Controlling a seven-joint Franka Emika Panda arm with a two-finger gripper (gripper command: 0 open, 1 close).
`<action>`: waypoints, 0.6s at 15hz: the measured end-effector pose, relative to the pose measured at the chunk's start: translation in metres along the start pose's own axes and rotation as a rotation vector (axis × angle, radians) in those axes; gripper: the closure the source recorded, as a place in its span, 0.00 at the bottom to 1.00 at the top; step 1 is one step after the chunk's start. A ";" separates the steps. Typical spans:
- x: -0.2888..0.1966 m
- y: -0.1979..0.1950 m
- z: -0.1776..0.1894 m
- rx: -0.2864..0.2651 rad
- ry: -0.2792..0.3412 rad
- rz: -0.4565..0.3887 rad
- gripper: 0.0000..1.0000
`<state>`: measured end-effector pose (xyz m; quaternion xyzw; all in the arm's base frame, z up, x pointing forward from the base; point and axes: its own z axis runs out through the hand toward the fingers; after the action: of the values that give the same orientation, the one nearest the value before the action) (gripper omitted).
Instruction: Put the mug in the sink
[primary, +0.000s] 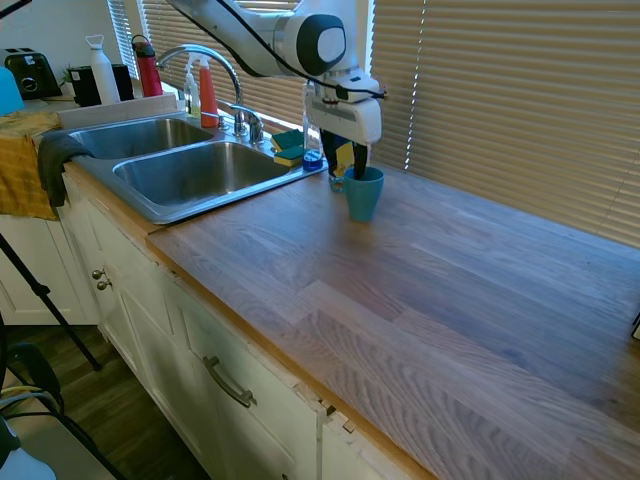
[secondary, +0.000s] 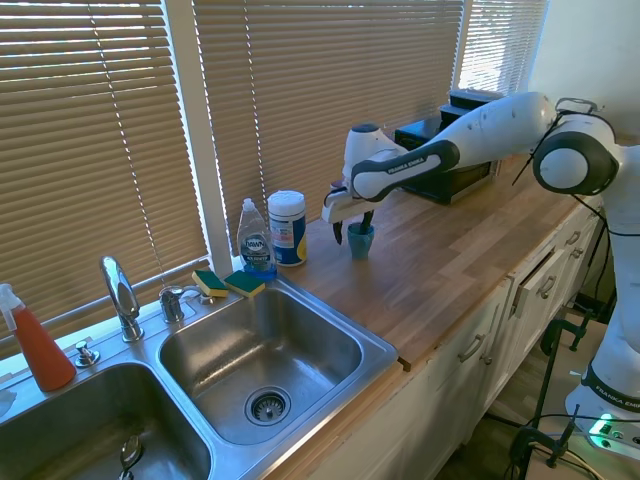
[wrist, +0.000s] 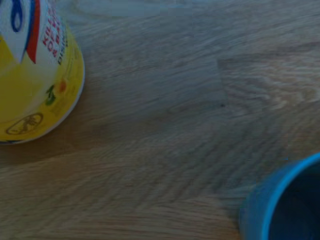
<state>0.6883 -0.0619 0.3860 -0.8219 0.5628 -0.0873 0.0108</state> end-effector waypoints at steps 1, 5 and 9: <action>0.000 -0.001 0.007 -0.009 -0.003 0.001 1.00; -0.001 -0.003 0.026 -0.027 -0.028 0.013 1.00; -0.003 -0.005 0.031 -0.028 -0.038 0.017 1.00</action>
<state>0.6965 -0.0599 0.3555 -0.8187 0.5706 -0.0638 0.0107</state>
